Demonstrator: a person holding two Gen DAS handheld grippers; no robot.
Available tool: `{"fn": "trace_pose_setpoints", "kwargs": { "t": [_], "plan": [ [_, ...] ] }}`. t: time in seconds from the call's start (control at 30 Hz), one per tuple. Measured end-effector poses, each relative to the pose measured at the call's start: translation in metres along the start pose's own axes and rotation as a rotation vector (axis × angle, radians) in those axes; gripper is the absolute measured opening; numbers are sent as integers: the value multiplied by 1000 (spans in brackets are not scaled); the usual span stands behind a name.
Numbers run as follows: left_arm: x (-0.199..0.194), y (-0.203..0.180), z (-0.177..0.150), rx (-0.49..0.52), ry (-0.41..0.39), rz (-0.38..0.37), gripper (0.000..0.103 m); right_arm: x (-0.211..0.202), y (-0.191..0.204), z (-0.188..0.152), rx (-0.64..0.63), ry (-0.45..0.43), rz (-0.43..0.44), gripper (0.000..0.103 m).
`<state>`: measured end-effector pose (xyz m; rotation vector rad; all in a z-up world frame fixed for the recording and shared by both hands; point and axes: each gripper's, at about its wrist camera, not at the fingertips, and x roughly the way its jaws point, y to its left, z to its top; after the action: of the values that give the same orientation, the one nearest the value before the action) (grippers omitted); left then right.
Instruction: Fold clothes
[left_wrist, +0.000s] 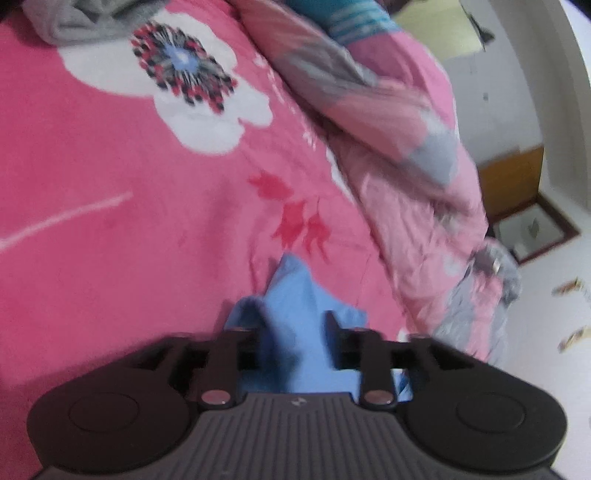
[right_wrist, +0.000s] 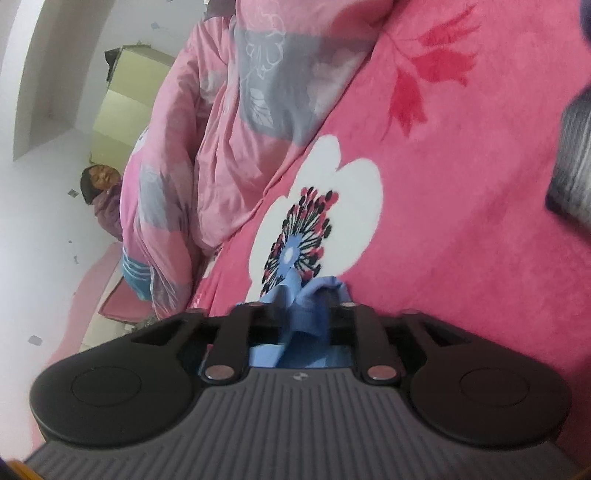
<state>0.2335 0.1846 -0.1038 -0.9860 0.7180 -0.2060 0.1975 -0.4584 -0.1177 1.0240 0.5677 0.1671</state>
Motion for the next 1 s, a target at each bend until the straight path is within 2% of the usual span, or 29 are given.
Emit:
{"fn": "trace_pose_setpoints", "kwargs": {
  "t": [0.03,0.1,0.13,0.23,0.37,0.47,0.6,0.67,0.77,0.83,0.9,1.0],
  "plan": [
    [-6,-1,2,-15,-29,13,66,-7,4,1,-8,-9,-8,57],
    [-18,-7,4,-20,-87,59,71,-23,10,3,-13,-39,-29,75],
    [-25,-11,5,-8,-114,92,72,-32,12,3,-14,-54,-43,80],
    [-51,-26,0,51,-149,137,72,-62,16,-2,4,-82,-61,80],
    [-100,-51,-27,170,-116,100,77,-114,26,-23,22,-78,-7,80],
    [-133,-56,-62,232,-45,69,79,-156,30,-49,48,-66,39,80],
    [-155,-44,-116,217,59,41,76,-191,19,-93,121,3,43,80],
    [-160,-32,-137,190,75,25,69,-192,11,-115,155,49,24,79],
    [-156,-9,-145,95,64,38,60,-183,1,-132,172,83,-19,69],
    [-152,5,-144,34,19,54,56,-174,-1,-132,157,63,-58,54],
    [-148,17,-140,-25,-25,44,51,-168,-2,-129,156,34,-71,50],
    [-142,29,-136,-79,-77,16,47,-159,-9,-124,197,-13,-92,36]
  ]
}}
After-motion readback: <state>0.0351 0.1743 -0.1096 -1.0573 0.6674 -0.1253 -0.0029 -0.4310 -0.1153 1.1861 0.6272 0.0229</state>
